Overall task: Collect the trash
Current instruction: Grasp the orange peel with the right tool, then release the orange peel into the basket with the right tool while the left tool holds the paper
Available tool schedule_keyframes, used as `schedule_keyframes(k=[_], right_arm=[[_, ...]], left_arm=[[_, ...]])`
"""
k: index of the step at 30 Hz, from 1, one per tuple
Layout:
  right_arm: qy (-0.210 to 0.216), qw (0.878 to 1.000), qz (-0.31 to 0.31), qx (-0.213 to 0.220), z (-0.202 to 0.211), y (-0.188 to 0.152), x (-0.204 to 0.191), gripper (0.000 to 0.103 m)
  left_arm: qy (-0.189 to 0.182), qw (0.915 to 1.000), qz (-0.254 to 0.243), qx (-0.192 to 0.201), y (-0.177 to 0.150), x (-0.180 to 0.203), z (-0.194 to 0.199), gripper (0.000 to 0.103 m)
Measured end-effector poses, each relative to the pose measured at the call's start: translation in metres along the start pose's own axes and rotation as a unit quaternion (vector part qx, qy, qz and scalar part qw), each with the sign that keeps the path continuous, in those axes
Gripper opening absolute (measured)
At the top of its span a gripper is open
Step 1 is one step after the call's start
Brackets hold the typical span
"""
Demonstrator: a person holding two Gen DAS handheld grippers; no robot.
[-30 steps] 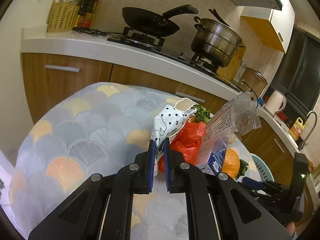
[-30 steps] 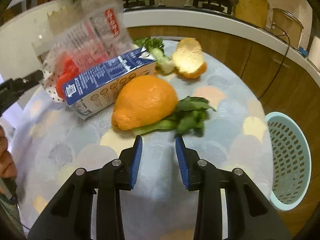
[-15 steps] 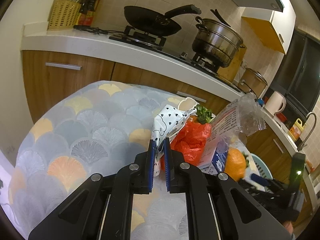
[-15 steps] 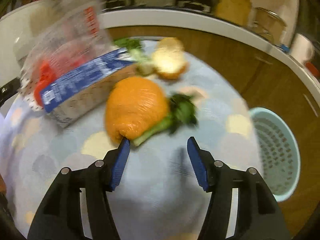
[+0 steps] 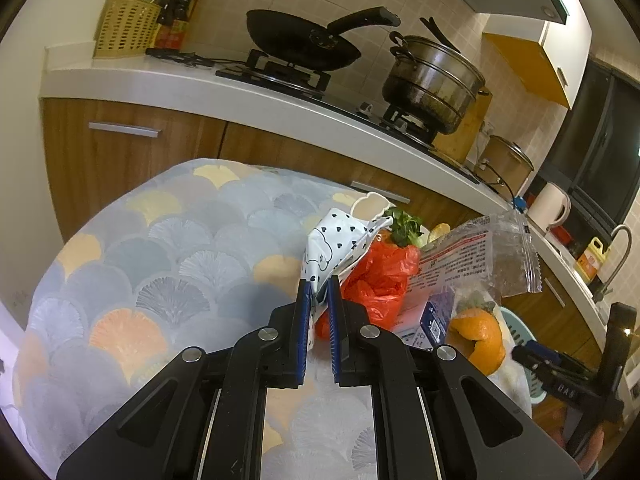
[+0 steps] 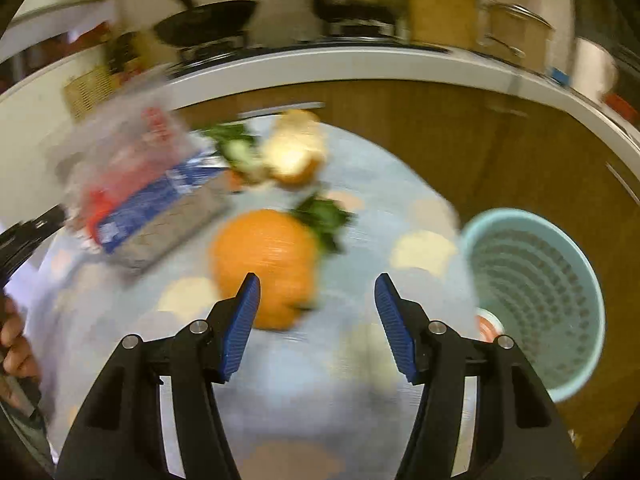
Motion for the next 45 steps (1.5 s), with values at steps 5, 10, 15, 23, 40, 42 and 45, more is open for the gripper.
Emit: schedule_keyframes(k=[5, 10, 15, 23, 40, 42, 45], right_arm=[[-0.004, 1.0, 0.017, -0.004, -0.014, 0.009, -0.034, 0.074], [-0.029, 0.999, 0.031, -0.031, -0.038, 0.013, -0.049, 0.074], [-0.017, 1.0, 0.007, -0.016, -0.023, 0.012, -0.033, 0.05], [0.031, 0.999, -0.015, 0.039, 0.027, 0.019, -0.012, 0.045], [-0.052, 0.991, -0.087, 0.085, 0.062, 0.022, 0.108, 0.045], [-0.066, 0.99, -0.101, 0.079, 0.057, 0.019, 0.129, 0.045], [-0.088, 0.987, -0.12, 0.062, 0.045, 0.013, 0.162, 0.045]], left_arm=[[0.002, 1.0, -0.004, -0.002, -0.001, 0.002, 0.002, 0.007], [-0.002, 1.0, -0.008, 0.003, 0.0, 0.005, 0.011, 0.007], [-0.006, 0.9997, -0.015, 0.017, 0.002, 0.011, 0.027, 0.007], [-0.032, 0.9973, -0.042, 0.05, 0.01, 0.05, 0.056, 0.007], [-0.157, 0.9789, -0.132, -0.003, 0.009, 0.195, -0.004, 0.007], [-0.171, 0.9747, -0.141, -0.028, 0.004, 0.218, -0.031, 0.007], [-0.192, 0.9674, -0.154, -0.062, -0.005, 0.246, -0.069, 0.007]])
Point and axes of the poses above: each gripper's, at about its wrist camera, not at the fingertips, and z roughly against the way its jaws point, x to its right, y to its top, the point moved 2 cm from there along -z, roughly the way its jaws point, and after that the axes turned 15 degrees about -y, right-handed, at the moved point
